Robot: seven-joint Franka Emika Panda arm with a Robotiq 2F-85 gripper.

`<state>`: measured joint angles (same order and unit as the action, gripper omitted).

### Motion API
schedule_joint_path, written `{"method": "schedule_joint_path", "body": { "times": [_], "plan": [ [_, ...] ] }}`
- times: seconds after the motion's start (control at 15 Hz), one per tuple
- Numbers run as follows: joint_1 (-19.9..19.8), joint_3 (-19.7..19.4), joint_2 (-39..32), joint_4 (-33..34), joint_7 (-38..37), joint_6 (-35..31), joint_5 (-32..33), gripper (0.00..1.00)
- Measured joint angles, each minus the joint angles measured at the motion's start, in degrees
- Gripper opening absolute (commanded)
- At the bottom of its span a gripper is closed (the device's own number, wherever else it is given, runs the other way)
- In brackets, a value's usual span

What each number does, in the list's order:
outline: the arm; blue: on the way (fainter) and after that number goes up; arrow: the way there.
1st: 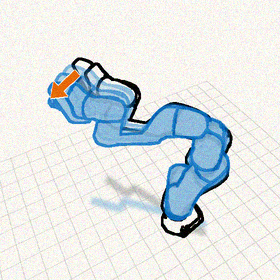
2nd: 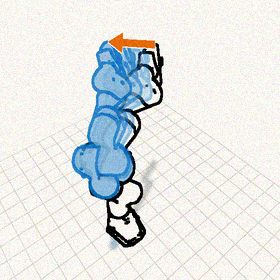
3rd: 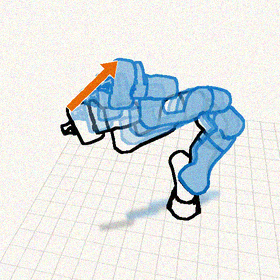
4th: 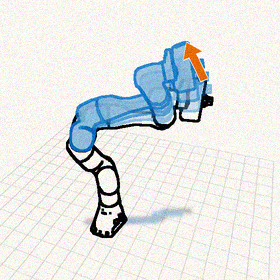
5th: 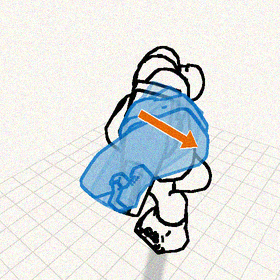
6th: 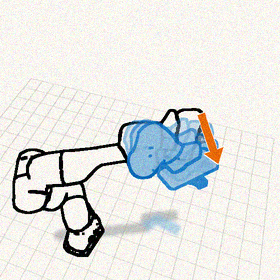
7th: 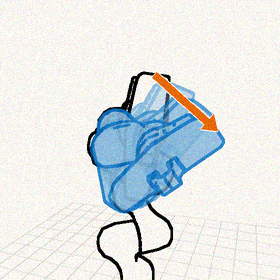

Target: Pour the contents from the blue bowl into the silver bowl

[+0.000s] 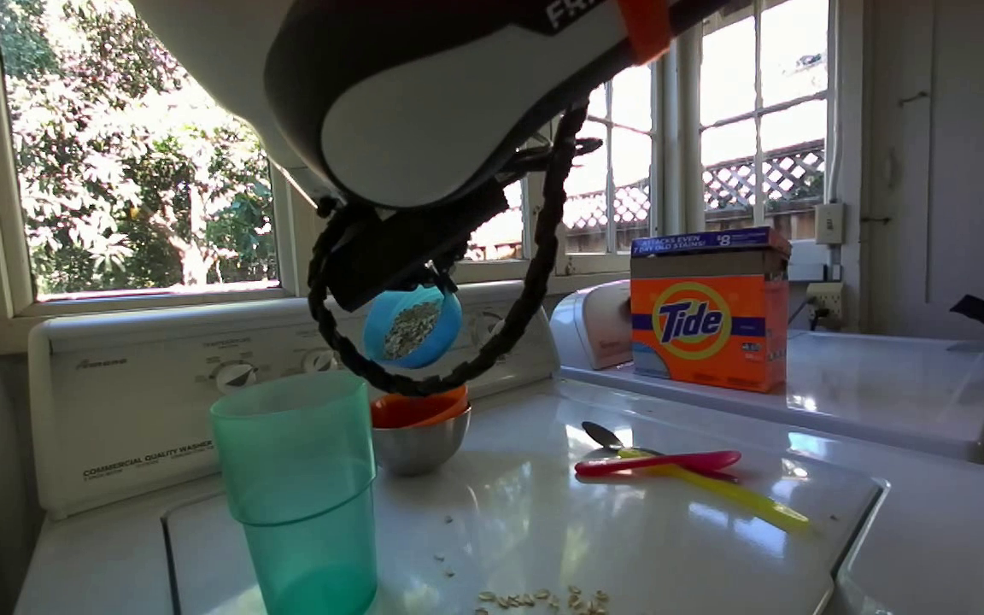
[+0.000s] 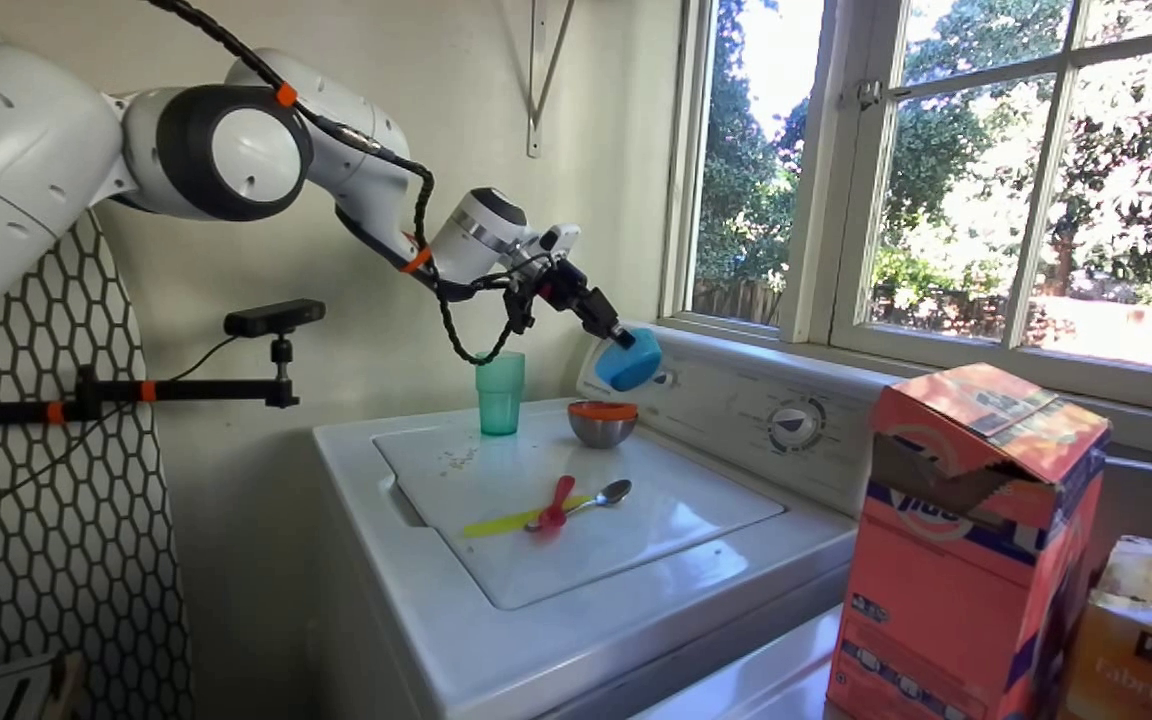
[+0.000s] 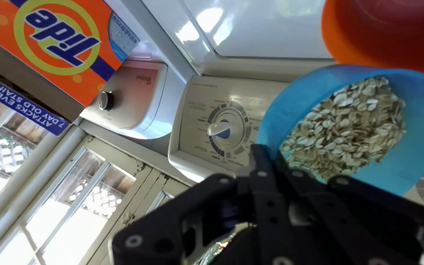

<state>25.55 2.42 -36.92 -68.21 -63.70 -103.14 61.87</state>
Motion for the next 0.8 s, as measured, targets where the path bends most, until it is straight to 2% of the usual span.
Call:
{"method": "schedule_joint_path", "body": {
  "times": [0.47, 0.8],
  "plan": [
    [2.95, 0.06, -2.75, 6.82, 13.13, 9.19, 0.17, 0.01],
    [3.39, -0.59, -5.76, 9.69, 20.35, 10.60, 1.72, 0.01]
  ]
}}
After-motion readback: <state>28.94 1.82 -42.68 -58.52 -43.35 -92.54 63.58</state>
